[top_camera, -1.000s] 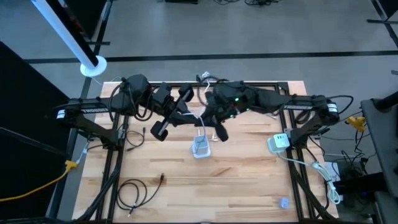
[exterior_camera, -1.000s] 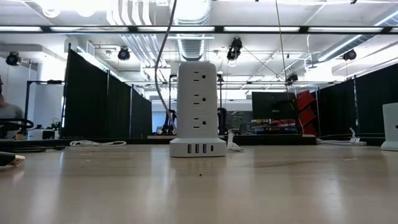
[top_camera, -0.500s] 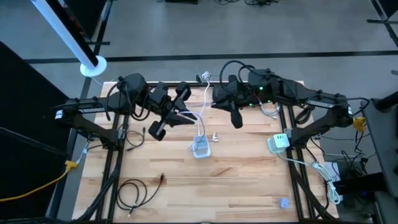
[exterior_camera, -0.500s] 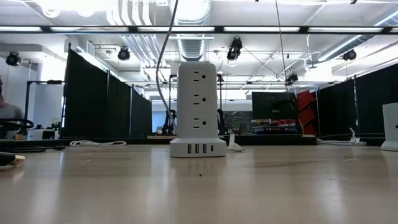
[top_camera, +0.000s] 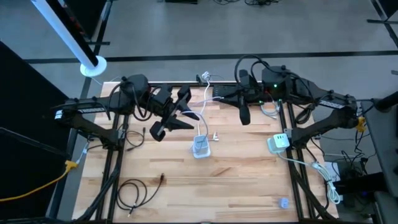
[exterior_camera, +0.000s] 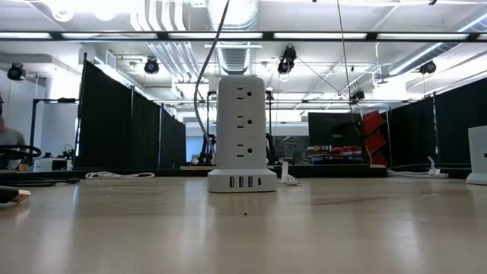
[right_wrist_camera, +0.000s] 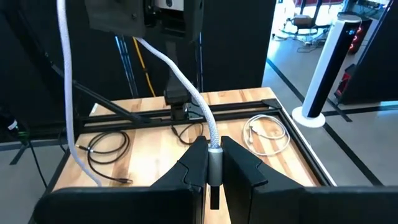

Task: Insert USB
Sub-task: Insert the bottom white charger cable into the black outlet extension

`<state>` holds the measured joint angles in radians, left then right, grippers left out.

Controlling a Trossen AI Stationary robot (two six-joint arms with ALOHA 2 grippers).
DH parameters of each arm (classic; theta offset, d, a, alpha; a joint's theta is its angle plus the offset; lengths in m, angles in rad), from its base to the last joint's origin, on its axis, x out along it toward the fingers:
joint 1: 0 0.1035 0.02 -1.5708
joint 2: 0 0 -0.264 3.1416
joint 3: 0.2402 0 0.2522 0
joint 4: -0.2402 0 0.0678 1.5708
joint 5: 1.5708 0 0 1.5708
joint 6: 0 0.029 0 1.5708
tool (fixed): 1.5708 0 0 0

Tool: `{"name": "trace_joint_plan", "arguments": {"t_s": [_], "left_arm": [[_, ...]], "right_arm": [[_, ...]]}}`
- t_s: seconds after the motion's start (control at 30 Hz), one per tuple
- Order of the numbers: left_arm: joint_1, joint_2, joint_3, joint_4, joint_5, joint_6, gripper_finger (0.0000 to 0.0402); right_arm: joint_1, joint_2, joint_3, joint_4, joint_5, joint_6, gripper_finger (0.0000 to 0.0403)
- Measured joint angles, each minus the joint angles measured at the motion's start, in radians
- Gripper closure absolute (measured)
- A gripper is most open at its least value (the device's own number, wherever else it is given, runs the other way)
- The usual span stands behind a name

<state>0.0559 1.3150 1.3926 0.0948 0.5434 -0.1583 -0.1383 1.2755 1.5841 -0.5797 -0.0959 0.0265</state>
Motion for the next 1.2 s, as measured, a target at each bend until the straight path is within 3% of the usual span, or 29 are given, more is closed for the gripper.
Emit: {"name": "trace_joint_plan", "arguments": {"t_s": [0.2,0.4,0.6,0.9,1.2], "left_arm": [[0.0,-0.014,0.0,0.0,-0.113,0.056,0.0179],[0.003,-0.024,0.0,-0.068,-0.14,0.128,0.0124],[0.005,-0.021,0.0,-0.227,-0.376,0.225,0.0126],[0.005,-0.033,0.0,-0.301,-0.411,0.313,0.0127],[0.006,-0.09,0.0,-0.366,-0.657,0.566,0.0127]], "right_arm": [[0.0,0.001,0.0,-0.016,-0.011,0.014,0.0386],[0.0,0.001,0.0,-0.038,-0.014,0.016,0.0386],[0.0,0.002,0.0,-0.044,-0.016,0.016,0.0386],[0.0,0.002,0.0,-0.075,-0.032,0.003,0.0386],[0.0,-0.005,-0.001,-0.159,-0.105,0.067,0.0386]]}}
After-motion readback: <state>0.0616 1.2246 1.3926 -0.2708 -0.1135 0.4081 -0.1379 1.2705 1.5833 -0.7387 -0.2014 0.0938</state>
